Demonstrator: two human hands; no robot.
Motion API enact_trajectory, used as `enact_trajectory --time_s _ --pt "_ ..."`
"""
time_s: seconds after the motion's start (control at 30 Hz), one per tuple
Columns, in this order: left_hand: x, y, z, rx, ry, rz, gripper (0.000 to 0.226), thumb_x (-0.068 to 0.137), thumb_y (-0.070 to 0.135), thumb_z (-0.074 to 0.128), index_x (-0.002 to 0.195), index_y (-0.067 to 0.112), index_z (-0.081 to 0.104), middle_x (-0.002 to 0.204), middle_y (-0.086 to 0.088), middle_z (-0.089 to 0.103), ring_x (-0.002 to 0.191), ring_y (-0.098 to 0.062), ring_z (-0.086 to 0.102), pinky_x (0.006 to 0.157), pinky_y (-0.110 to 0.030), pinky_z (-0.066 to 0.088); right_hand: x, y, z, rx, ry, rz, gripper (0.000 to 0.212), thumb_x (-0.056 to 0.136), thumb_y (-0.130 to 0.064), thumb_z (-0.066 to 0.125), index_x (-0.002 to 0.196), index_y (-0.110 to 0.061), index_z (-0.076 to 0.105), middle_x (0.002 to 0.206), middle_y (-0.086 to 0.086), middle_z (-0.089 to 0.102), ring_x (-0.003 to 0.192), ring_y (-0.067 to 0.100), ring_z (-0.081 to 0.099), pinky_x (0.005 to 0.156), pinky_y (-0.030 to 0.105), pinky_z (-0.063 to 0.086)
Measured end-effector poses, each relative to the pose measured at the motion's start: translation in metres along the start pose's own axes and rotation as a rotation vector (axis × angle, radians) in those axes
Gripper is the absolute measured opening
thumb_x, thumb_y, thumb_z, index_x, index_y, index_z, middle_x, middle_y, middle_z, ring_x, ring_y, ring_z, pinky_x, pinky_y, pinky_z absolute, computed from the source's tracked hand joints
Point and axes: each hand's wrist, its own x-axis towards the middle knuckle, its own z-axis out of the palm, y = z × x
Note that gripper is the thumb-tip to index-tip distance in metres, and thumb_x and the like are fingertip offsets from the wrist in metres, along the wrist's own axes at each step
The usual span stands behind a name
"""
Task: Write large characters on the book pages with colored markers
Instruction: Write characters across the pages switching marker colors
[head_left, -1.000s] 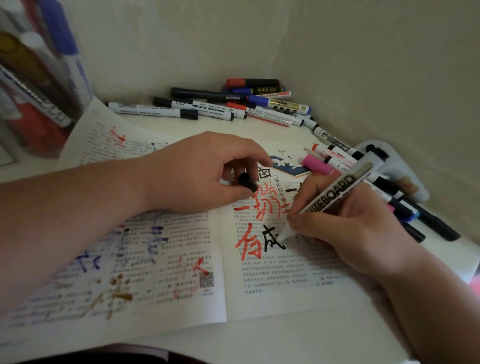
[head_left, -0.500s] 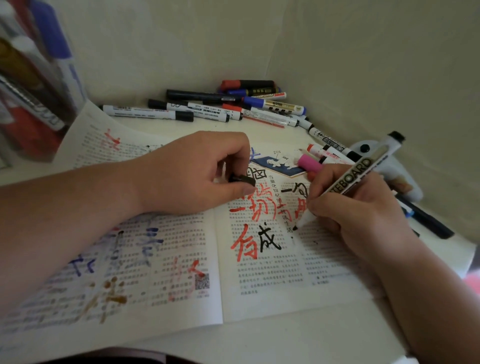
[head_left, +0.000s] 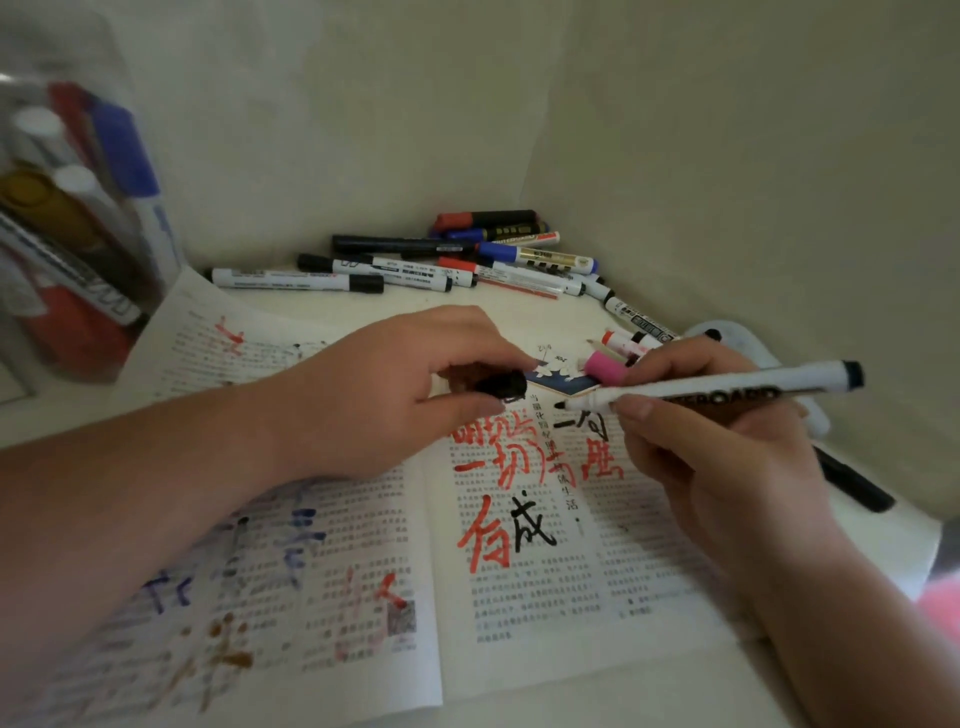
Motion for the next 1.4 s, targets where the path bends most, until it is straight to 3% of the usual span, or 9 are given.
enact_trajectory --time_s 0.13,0.3,0.4,0.53,0.77,1.0,1.17,1.27,1.4 --pt "0.0 0.003 0.001 -0.052 -0.004 -0.031 0.023 0.088 0.02 0.077 0.106 0.031 0.069 0.1 0.017 0.064 0.096 -0.008 0.065 0.087 -0.026 0.052 -0.002 -0.01 0.004 0.106 0.067 0.073 0.011 0.069 -0.015 0.074 0.08 -0.015 0.075 0.102 0.054 0.042 0.076 0.026 0.055 0.06 0.021 0.042" --pt "-0.002 0.011 0.002 -0.338 0.055 -0.17 0.028 0.081 0.008 0.081 0.096 0.024 0.063 0.096 0.009 0.074 0.094 -0.012 0.072 0.089 -0.03 0.057 -0.003 -0.005 0.001 0.07 -0.009 0.062 0.04 0.052 -0.037 0.092 0.083 -0.017 0.076 0.105 0.044 0.054 0.084 0.023 0.062 0.065 0.025 0.044" --pt "-0.001 0.012 -0.001 -0.28 0.11 -0.159 0.028 0.073 0.022 0.087 0.086 0.031 0.064 0.094 0.013 0.075 0.085 -0.01 0.067 0.08 -0.035 0.055 -0.004 -0.005 -0.001 0.04 -0.011 0.051 0.045 0.051 -0.045 0.092 0.085 -0.019 0.077 0.1 0.037 0.062 0.081 0.027 0.059 0.069 0.031 0.042" --pt "0.0 0.011 -0.001 -0.369 0.134 -0.148 0.023 0.066 0.026 0.087 0.072 0.027 0.064 0.094 0.007 0.074 0.08 -0.026 0.067 0.078 -0.042 0.057 -0.002 -0.004 0.001 0.013 0.066 0.048 0.009 0.072 -0.018 0.074 0.08 -0.019 0.077 0.095 0.034 0.066 0.071 0.031 0.054 0.067 0.034 0.037" --pt "0.001 0.013 0.0 -0.431 0.21 -0.147 0.025 0.057 0.026 0.09 0.063 0.02 0.066 0.089 0.001 0.074 0.085 -0.023 0.072 0.082 -0.036 0.058 -0.003 -0.001 0.002 -0.026 0.061 0.027 0.011 0.072 -0.019 0.074 0.082 -0.018 0.077 0.085 0.025 0.07 0.063 0.025 0.056 0.068 0.049 0.034" --pt "0.002 0.021 0.0 -0.429 0.221 -0.151 0.023 0.056 0.027 0.089 0.061 0.021 0.067 0.089 0.002 0.076 0.082 -0.018 0.074 0.076 -0.026 0.058 -0.003 -0.001 0.0 -0.048 -0.027 -0.011 0.016 0.076 -0.017 0.074 0.091 -0.013 0.078 0.071 0.022 0.066 0.059 0.039 0.05 0.053 0.034 0.03" --pt "0.0 0.022 0.001 -0.436 0.148 -0.188 0.023 0.057 0.028 0.088 0.07 0.026 0.069 0.087 0.005 0.076 0.081 -0.013 0.075 0.074 -0.021 0.058 -0.005 0.0 0.003 -0.071 -0.039 -0.022 0.017 0.08 -0.01 0.07 0.093 -0.013 0.08 0.073 0.02 0.07 0.059 0.02 0.059 0.047 0.02 0.04" --pt "-0.002 0.025 -0.001 -0.261 0.069 -0.17 0.03 0.062 0.04 0.086 0.088 0.039 0.07 0.088 0.021 0.075 0.083 0.002 0.071 0.076 -0.009 0.051 -0.004 0.0 0.005 -0.095 -0.058 -0.02 0.006 0.084 -0.01 0.073 0.089 -0.011 0.076 0.073 0.021 0.068 0.06 0.018 0.062 0.051 0.018 0.046" --pt "-0.001 0.028 -0.001 -0.133 -0.043 -0.174 0.039 0.072 0.05 0.081 0.105 0.056 0.062 0.096 0.032 0.07 0.088 -0.004 0.07 0.083 -0.031 0.056 -0.001 -0.001 0.008 -0.181 -0.106 -0.027 0.015 0.085 -0.019 0.075 0.087 -0.008 0.066 0.072 0.013 0.069 0.062 0.015 0.063 0.056 0.017 0.049"
